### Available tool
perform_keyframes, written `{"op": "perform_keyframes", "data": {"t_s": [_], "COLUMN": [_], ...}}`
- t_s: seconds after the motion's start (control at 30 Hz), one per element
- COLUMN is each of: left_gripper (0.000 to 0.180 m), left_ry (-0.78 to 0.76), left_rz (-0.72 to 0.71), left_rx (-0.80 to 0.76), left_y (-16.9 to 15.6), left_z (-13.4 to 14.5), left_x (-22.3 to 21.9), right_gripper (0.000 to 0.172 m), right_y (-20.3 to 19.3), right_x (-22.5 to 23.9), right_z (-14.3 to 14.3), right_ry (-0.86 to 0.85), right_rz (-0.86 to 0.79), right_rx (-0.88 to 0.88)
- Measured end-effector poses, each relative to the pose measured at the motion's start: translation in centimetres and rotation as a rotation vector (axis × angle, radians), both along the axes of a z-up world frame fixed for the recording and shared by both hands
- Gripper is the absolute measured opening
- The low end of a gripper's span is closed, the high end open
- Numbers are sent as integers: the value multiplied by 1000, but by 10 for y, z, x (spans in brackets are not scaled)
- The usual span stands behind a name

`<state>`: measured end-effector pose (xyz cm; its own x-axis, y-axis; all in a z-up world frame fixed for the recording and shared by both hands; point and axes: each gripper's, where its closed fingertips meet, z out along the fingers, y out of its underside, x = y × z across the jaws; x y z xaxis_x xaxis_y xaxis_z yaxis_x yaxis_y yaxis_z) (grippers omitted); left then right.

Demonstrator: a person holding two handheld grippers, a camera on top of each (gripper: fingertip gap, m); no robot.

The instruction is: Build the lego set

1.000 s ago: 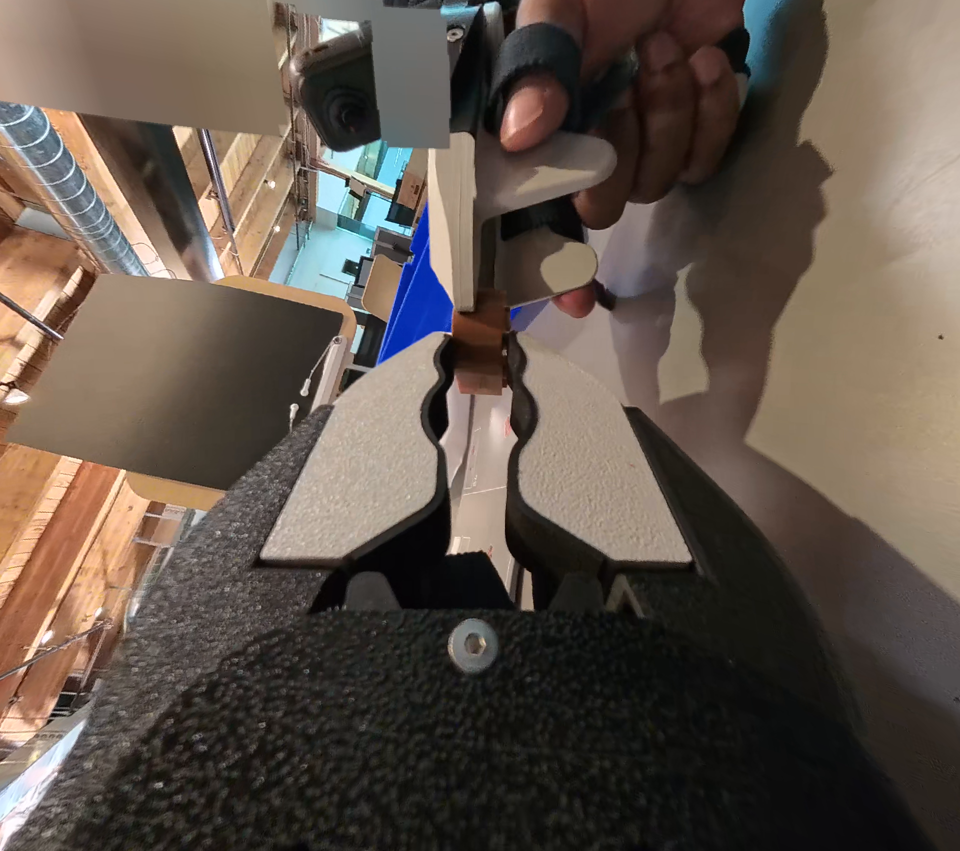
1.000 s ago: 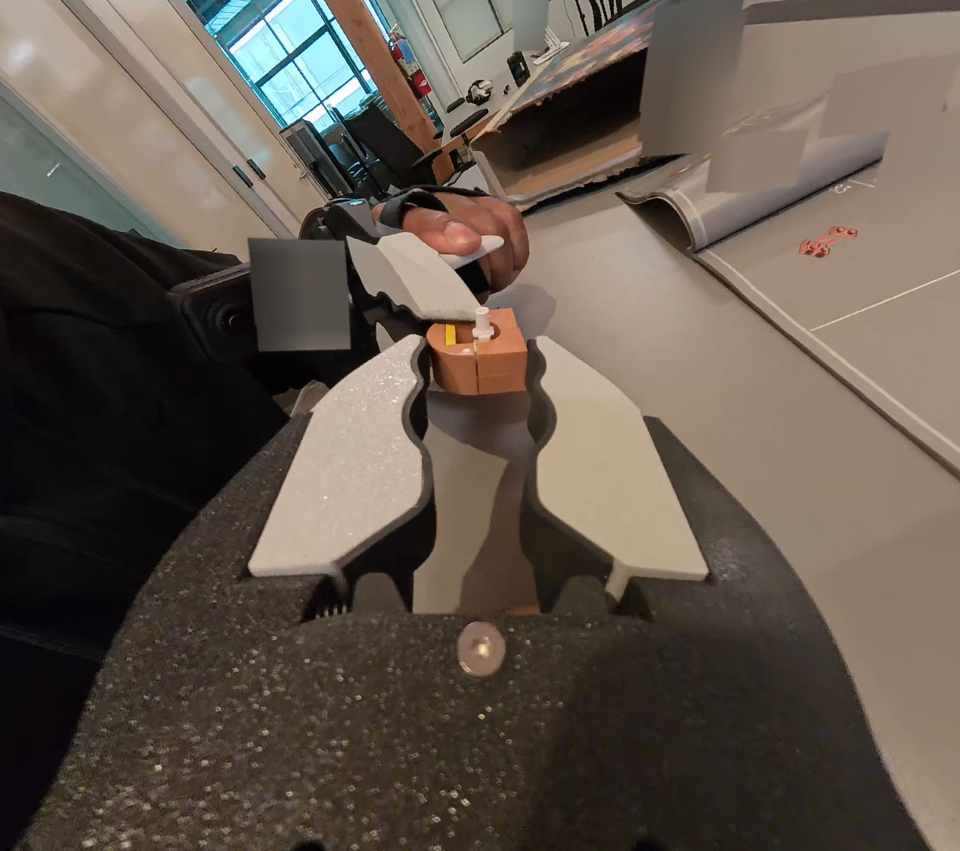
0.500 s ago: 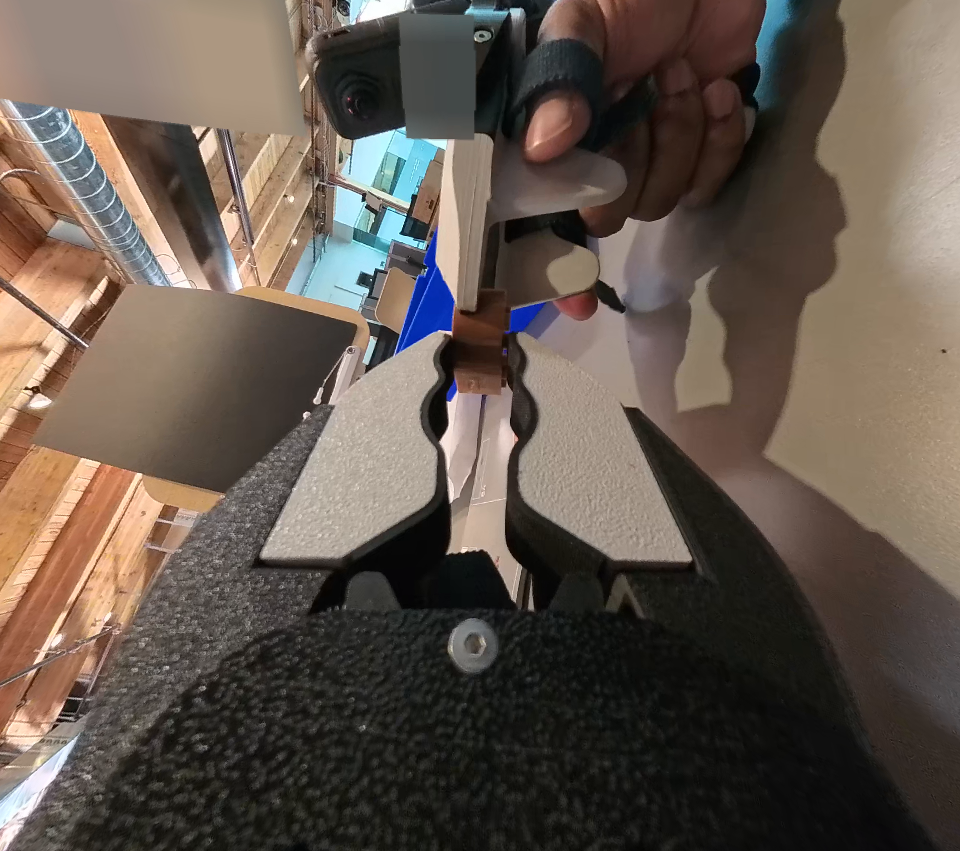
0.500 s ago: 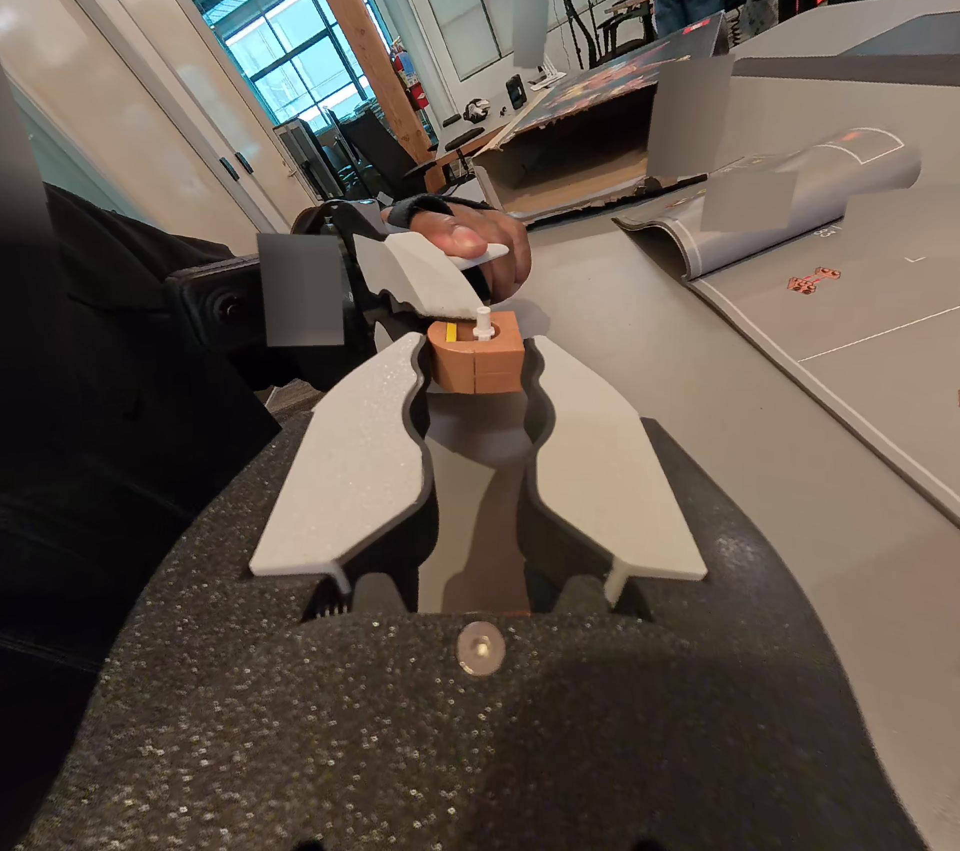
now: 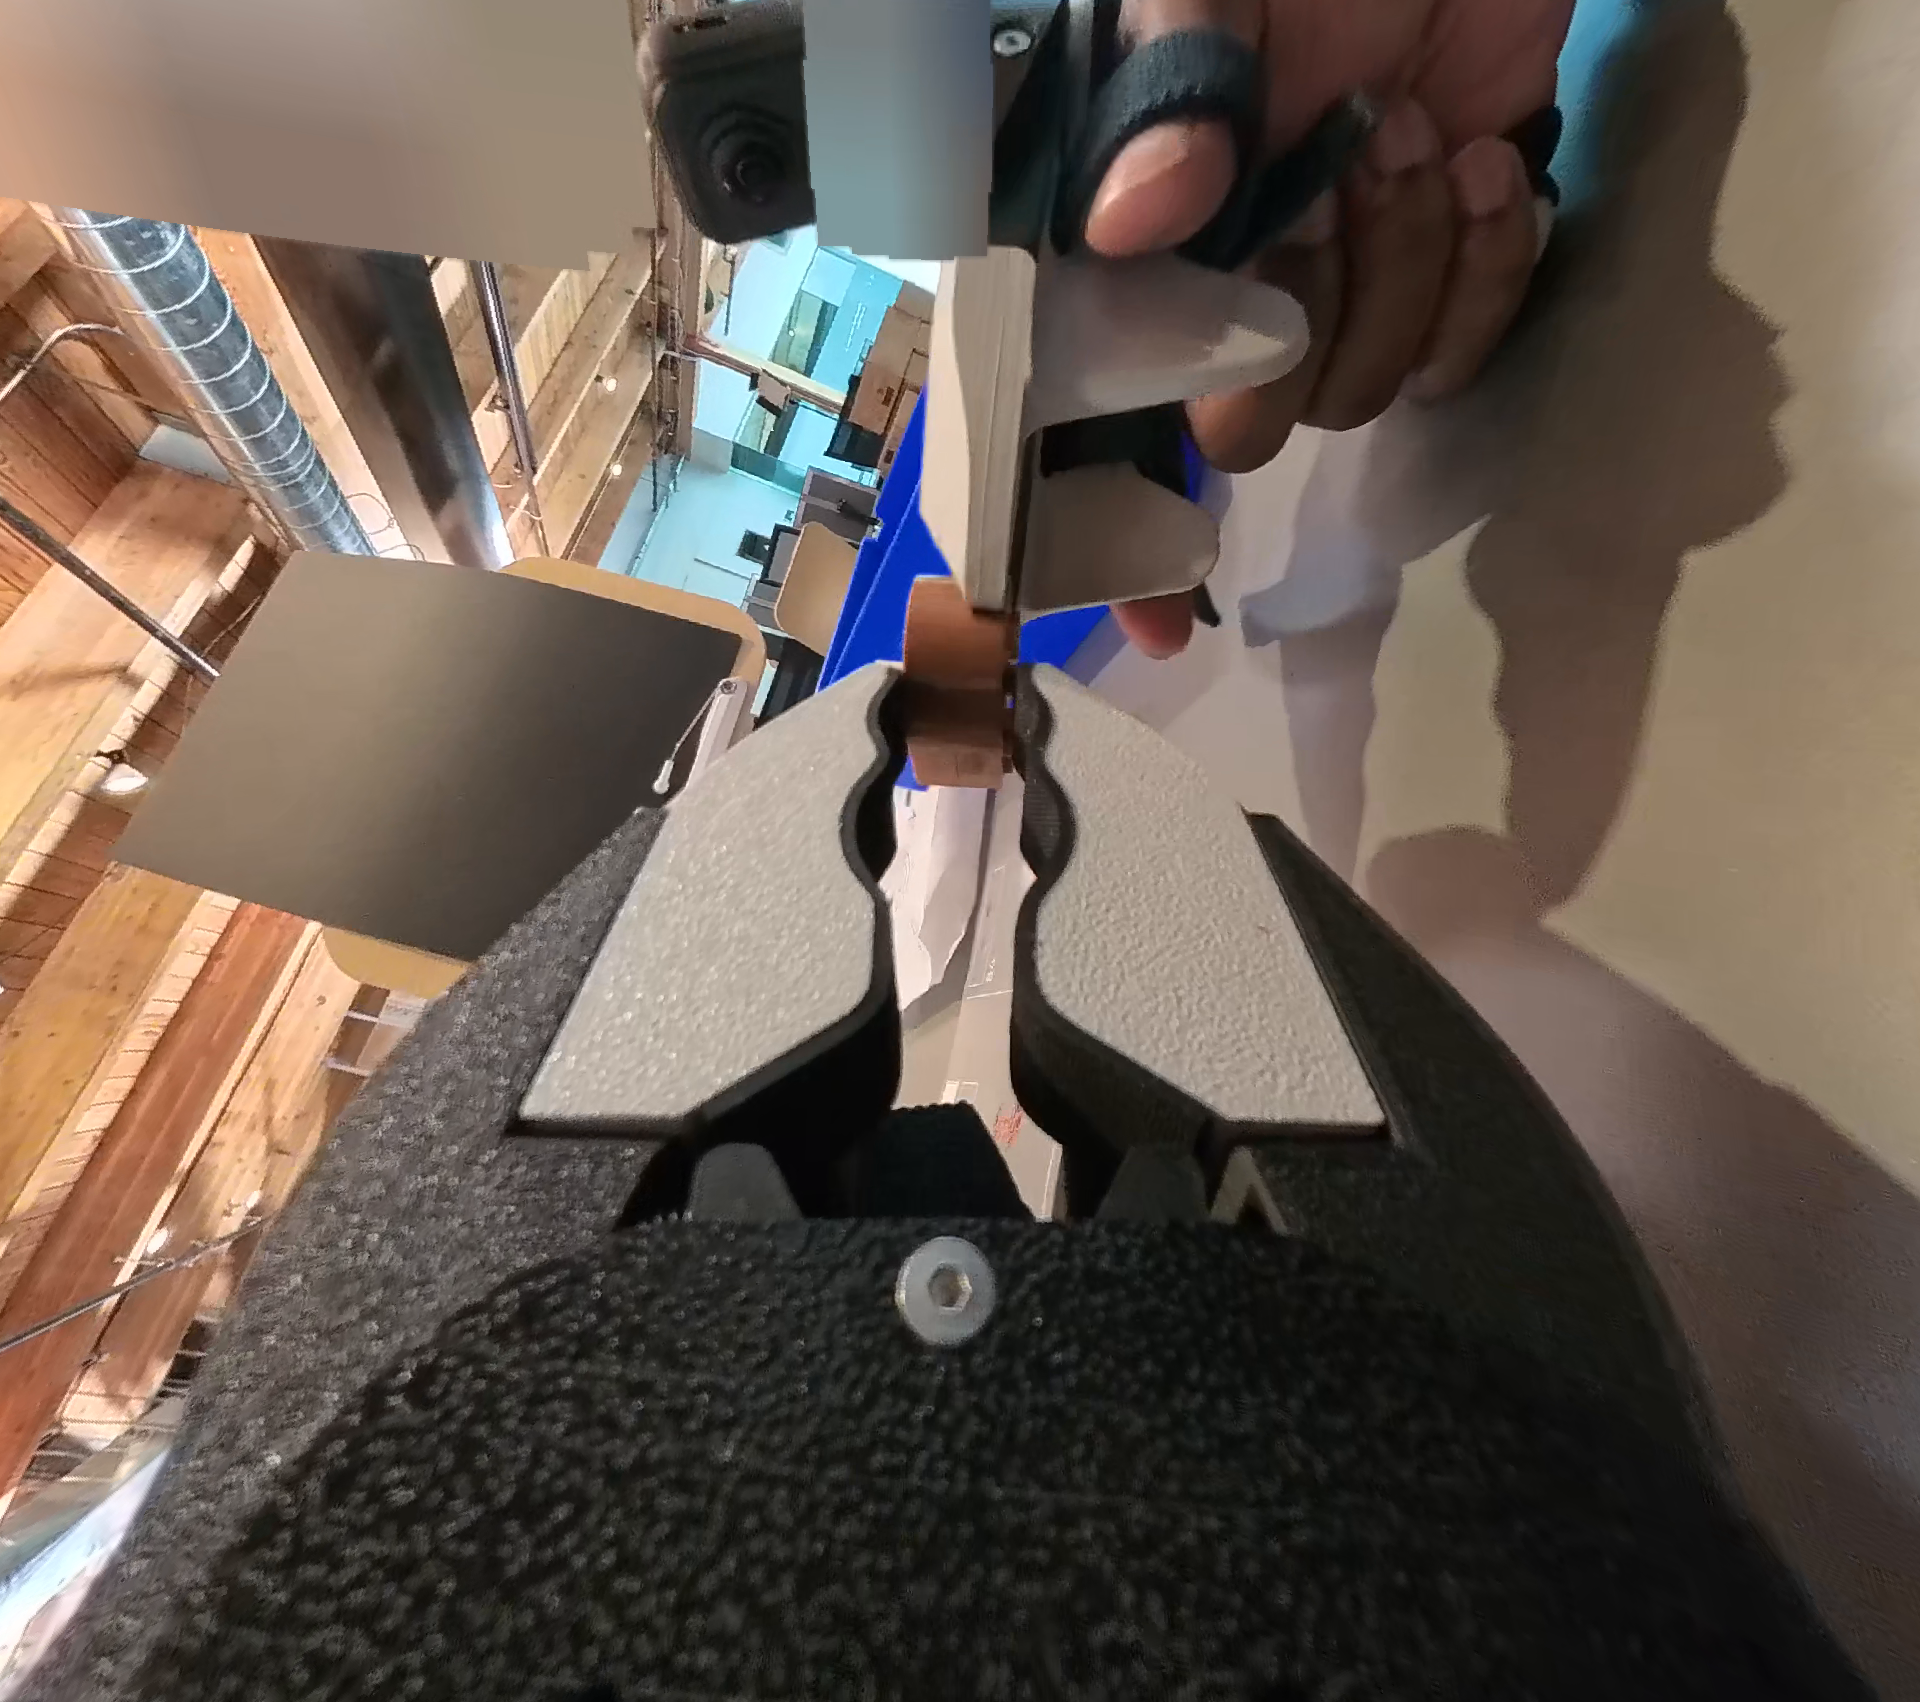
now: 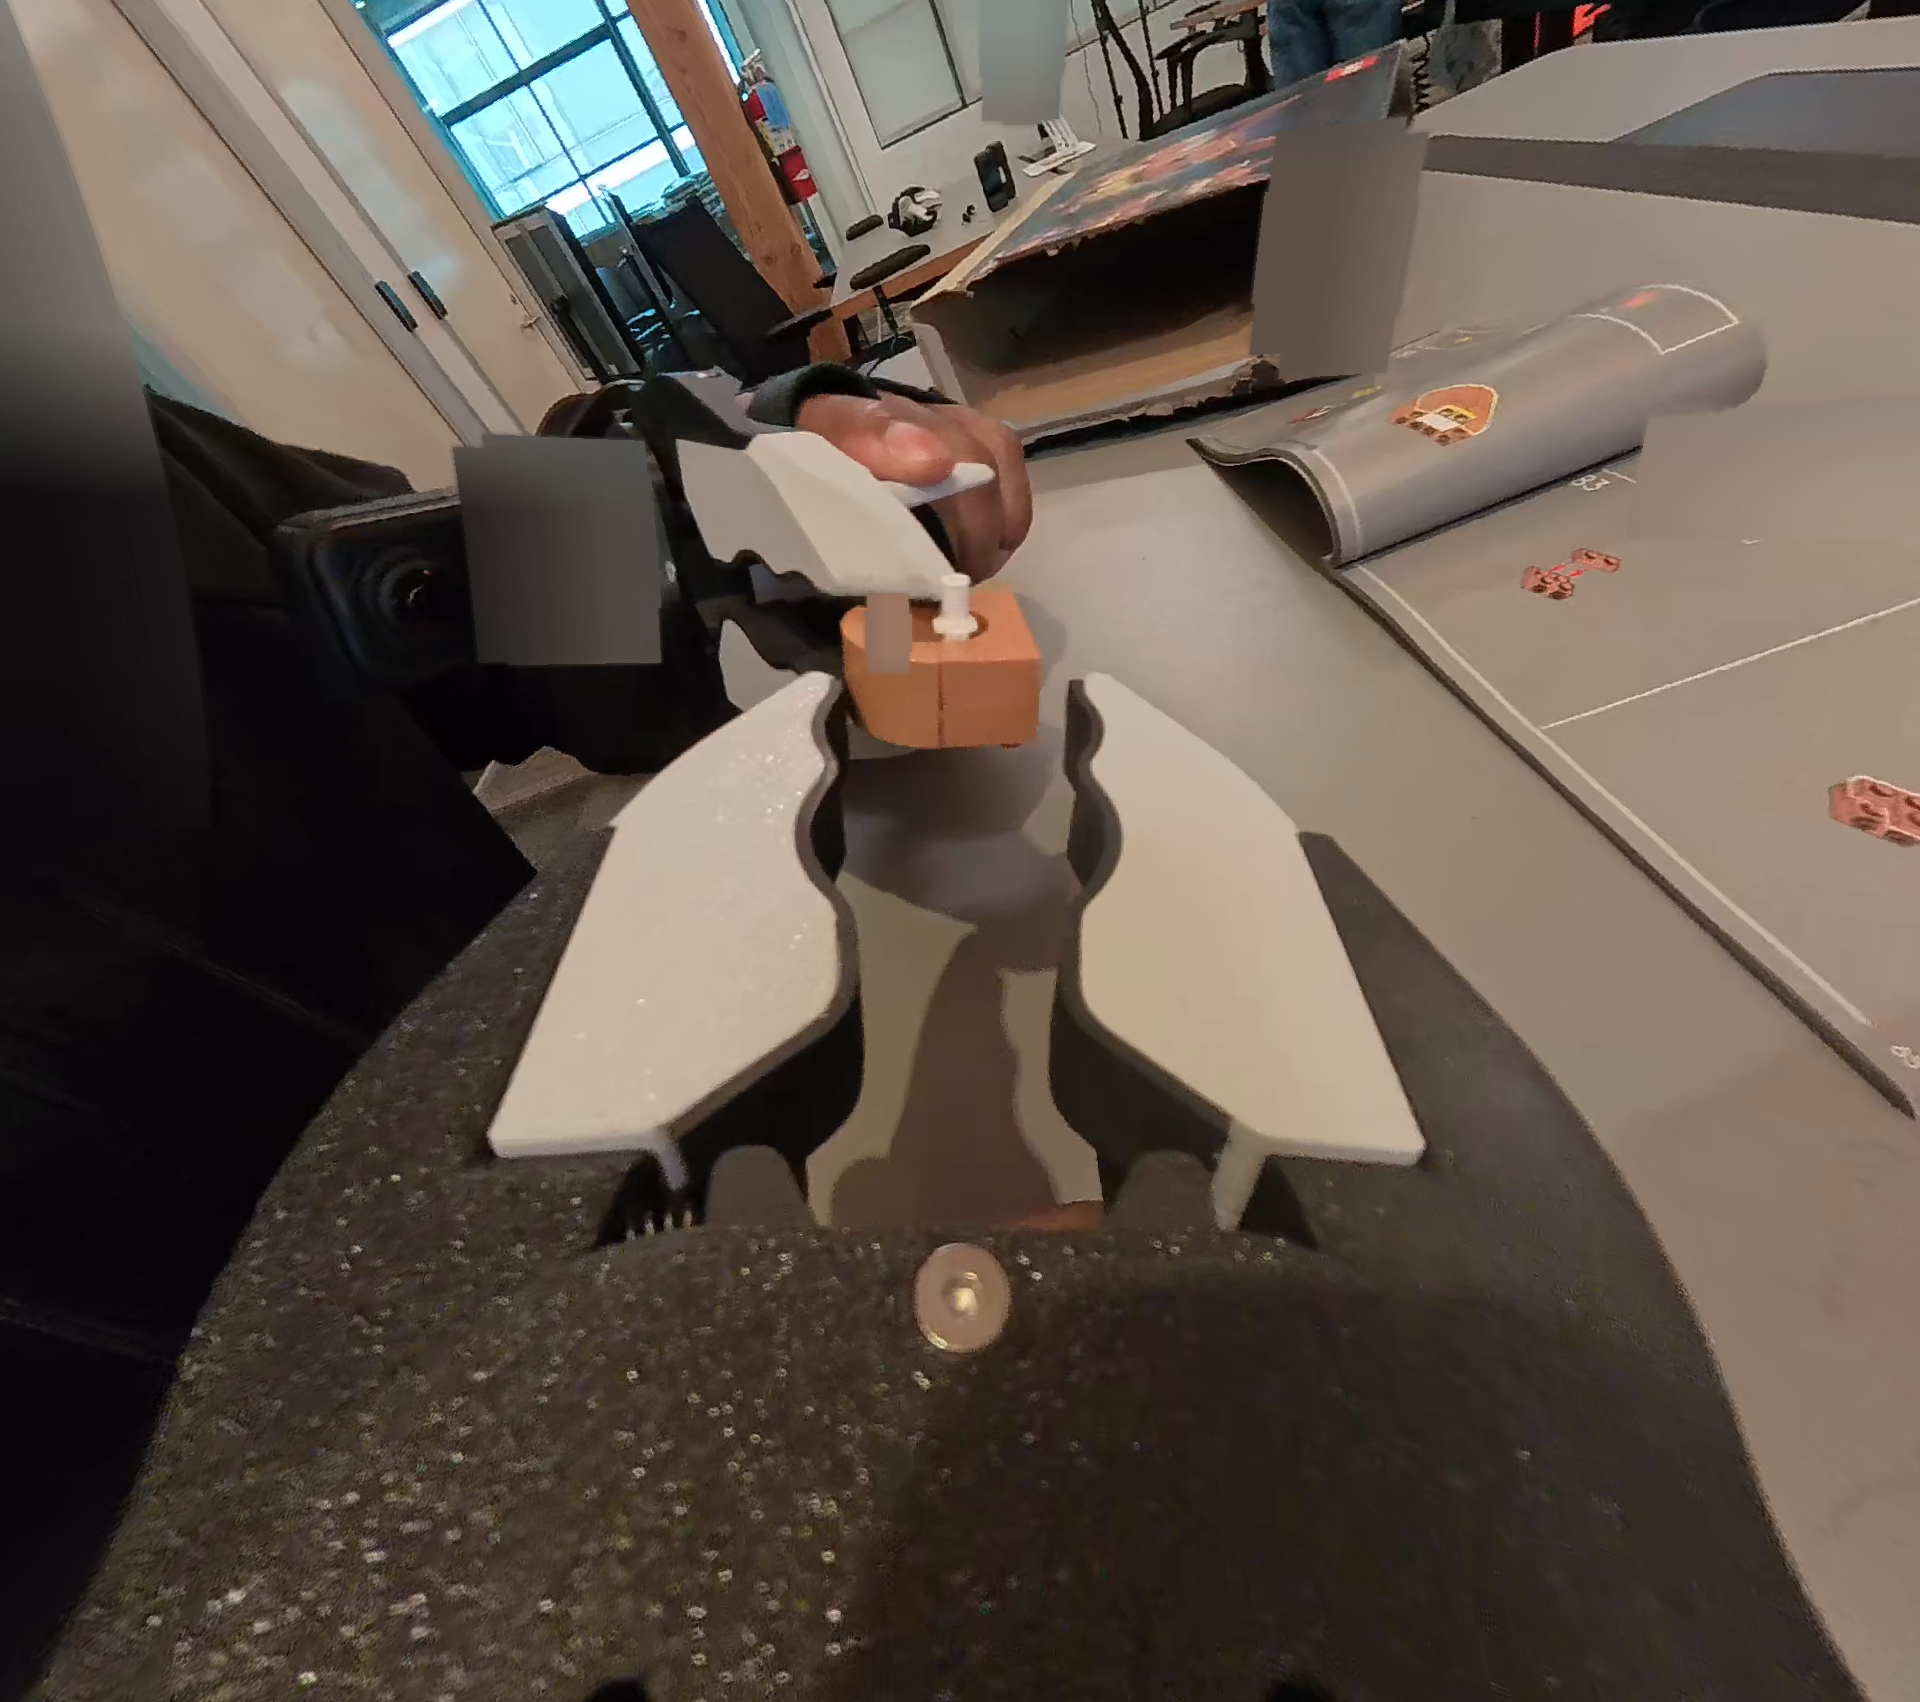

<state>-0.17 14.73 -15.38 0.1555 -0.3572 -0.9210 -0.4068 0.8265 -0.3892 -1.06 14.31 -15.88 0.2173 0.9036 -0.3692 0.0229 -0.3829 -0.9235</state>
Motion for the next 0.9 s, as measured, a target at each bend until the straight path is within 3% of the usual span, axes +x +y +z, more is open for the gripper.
{"op": "perform_keyframes", "data": {"t_s": [0.5, 0.7, 0.9], "left_gripper": [19, 31, 43], "left_ry": [-5, -74, -163], "left_rz": [-36, -141, -313], "left_rx": [-32, -343, -943], "left_y": [-3, 3, 2], "left_z": [-2, 2, 3], "left_x": [1, -7, -6], "right_gripper": [34, 34, 34], "right_y": [-5, 3, 4], "right_x": [0, 8, 12], "right_z": [-1, 7, 6], "right_ry": [-8, 0, -44], "right_rz": [20, -21, -20], "right_rx": [48, 151, 319]}}
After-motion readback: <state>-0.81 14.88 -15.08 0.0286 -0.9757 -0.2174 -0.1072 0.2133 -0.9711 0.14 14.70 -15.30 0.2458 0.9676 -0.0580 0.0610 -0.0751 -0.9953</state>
